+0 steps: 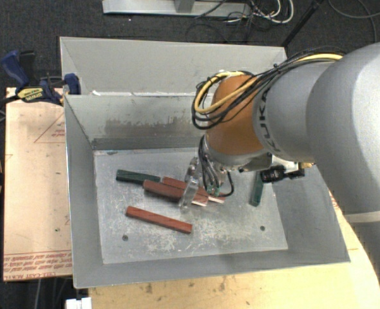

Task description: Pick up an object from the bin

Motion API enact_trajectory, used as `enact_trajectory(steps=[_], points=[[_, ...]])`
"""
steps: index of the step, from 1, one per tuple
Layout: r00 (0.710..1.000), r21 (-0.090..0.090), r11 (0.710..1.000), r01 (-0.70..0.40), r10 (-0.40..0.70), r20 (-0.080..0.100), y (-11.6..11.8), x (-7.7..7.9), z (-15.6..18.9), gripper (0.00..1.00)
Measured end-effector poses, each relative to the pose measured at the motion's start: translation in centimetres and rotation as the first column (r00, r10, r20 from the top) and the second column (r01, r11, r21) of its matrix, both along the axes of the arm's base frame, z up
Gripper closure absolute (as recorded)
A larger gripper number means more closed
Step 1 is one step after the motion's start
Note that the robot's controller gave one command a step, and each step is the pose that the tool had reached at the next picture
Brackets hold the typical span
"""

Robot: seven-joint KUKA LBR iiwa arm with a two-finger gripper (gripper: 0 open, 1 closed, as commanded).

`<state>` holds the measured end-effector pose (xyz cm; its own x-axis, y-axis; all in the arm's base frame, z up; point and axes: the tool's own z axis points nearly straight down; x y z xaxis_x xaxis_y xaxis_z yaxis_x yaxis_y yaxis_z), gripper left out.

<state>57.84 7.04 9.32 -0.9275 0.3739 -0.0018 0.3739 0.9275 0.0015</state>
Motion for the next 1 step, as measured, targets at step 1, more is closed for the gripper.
enact_trajectory(steps=[1], points=[[1.0, 0.0, 1.0, 0.0, 0.0, 0.0, 0.0, -0.01, 0.4, 1.0]])
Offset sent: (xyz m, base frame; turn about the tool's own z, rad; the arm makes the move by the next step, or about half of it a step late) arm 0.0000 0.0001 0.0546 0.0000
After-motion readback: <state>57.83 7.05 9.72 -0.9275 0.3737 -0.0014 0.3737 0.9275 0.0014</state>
